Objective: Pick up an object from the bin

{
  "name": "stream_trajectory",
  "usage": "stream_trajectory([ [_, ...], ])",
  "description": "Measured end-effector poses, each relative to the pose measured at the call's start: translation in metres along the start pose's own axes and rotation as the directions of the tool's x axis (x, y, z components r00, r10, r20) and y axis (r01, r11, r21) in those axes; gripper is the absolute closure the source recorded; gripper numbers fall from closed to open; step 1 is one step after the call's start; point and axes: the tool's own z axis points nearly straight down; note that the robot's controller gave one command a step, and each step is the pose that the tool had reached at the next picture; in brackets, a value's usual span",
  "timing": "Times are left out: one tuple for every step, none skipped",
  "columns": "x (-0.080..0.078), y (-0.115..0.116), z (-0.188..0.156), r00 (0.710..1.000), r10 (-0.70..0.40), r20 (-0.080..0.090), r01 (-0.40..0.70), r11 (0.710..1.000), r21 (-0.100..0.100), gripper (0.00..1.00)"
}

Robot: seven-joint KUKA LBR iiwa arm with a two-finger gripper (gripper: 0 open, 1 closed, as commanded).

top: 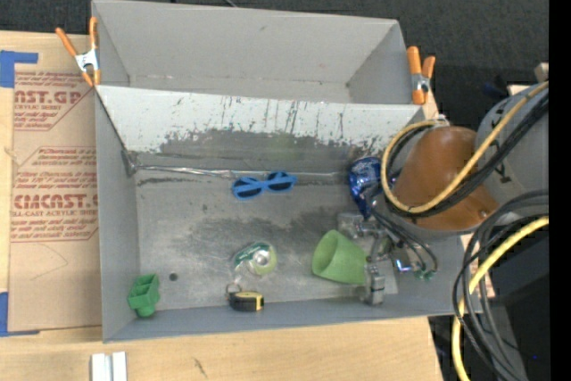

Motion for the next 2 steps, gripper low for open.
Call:
stream_trajectory([
  [0.003, -0.001, 0.002, 1.000, 0.000, -0.014, 0.000, 1.000, -0.002, 1.00],
  [-0.033, 0.046, -0.136, 0.999, 0.046, -0.004, -0.046, 0.999, -0.001, 1.00],
])
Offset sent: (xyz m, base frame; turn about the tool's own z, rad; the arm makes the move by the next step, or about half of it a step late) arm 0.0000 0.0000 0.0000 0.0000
